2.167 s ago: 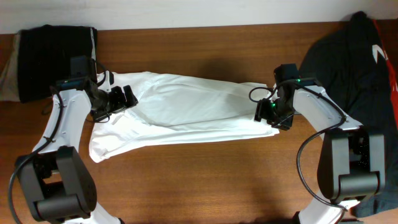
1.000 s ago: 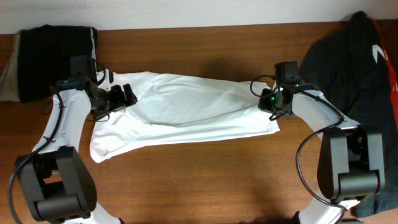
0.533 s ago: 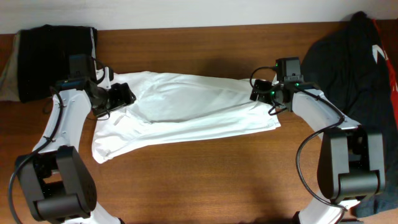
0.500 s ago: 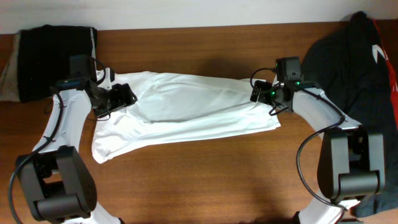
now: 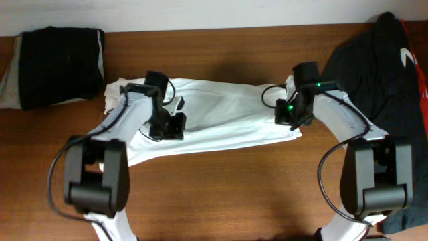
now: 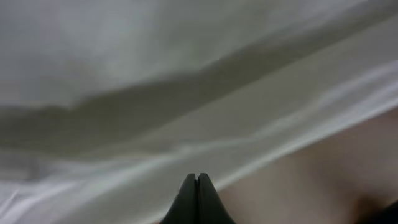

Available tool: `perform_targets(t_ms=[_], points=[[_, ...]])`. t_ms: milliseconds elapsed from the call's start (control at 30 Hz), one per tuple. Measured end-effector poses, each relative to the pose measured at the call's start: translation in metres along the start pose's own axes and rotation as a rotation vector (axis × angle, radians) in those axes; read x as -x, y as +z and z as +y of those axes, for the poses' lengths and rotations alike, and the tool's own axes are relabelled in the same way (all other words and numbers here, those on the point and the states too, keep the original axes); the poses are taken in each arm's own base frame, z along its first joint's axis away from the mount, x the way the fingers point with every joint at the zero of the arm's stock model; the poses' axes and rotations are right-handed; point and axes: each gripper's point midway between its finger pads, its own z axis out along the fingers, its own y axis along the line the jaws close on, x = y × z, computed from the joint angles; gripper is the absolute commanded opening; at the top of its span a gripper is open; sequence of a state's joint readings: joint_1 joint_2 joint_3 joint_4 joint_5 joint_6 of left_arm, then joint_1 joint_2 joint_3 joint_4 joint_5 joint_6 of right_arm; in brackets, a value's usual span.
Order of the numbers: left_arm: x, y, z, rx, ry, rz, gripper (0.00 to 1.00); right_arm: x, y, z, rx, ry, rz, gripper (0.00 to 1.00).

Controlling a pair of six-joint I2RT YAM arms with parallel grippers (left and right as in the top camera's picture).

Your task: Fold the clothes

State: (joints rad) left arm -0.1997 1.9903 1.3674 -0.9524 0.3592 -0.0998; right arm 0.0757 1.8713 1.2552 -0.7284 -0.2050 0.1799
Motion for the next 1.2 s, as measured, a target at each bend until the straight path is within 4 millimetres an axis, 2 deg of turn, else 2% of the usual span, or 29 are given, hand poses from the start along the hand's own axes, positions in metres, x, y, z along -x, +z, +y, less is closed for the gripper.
perform_targets(t_ms=[133, 233, 300, 433, 567, 667, 700, 767, 800, 933, 1000, 1200], points=[[-0.001, 0.022, 0.021, 0.033, -0.053, 0.046, 0.01, -0.003, 0.009, -0.007, -0.03, 0.0, 0.0, 0.04], [0.012, 0.02, 0.027, 0.04, -0.052, -0.004, 0.03, -0.007, 0.024, -0.016, -0.062, 0.006, 0.025, 0.04], [0.025, 0.018, 0.03, 0.047, -0.043, -0.057, 0.07, -0.008, 0.032, -0.02, -0.077, 0.008, 0.04, 0.04], [0.046, 0.012, 0.039, 0.082, -0.035, -0.143, 0.14, -0.01, 0.032, -0.024, -0.109, 0.016, 0.042, 0.04], [0.048, 0.011, 0.041, 0.095, -0.034, -0.151, 0.14, -0.012, 0.03, -0.032, -0.159, 0.046, 0.051, 0.04], [0.044, 0.008, 0.045, 0.12, -0.045, -0.135, 0.15, -0.016, 0.026, -0.043, -0.172, 0.091, 0.071, 0.04], [0.041, 0.007, 0.048, 0.13, -0.052, -0.127, 0.22, -0.018, 0.025, -0.048, -0.171, 0.112, 0.08, 0.04], [0.031, 0.001, 0.062, 0.172, -0.086, -0.099, 0.28, -0.022, 0.019, -0.071, -0.189, 0.184, 0.097, 0.04], [0.026, -0.004, 0.068, 0.186, -0.101, -0.09, 0.35, -0.023, 0.016, -0.083, -0.198, 0.221, 0.101, 0.04], [0.011, -0.035, 0.079, 0.248, -0.133, -0.095, 0.36, -0.029, 0.005, -0.125, -0.258, 0.325, 0.108, 0.04], [0.005, -0.043, 0.077, 0.256, -0.133, -0.092, 0.35, -0.03, 0.004, -0.128, -0.267, 0.331, 0.108, 0.04], [-0.009, -0.027, 0.083, 0.261, -0.141, -0.06, 0.35, -0.029, 0.004, -0.127, -0.261, 0.332, 0.107, 0.04]])
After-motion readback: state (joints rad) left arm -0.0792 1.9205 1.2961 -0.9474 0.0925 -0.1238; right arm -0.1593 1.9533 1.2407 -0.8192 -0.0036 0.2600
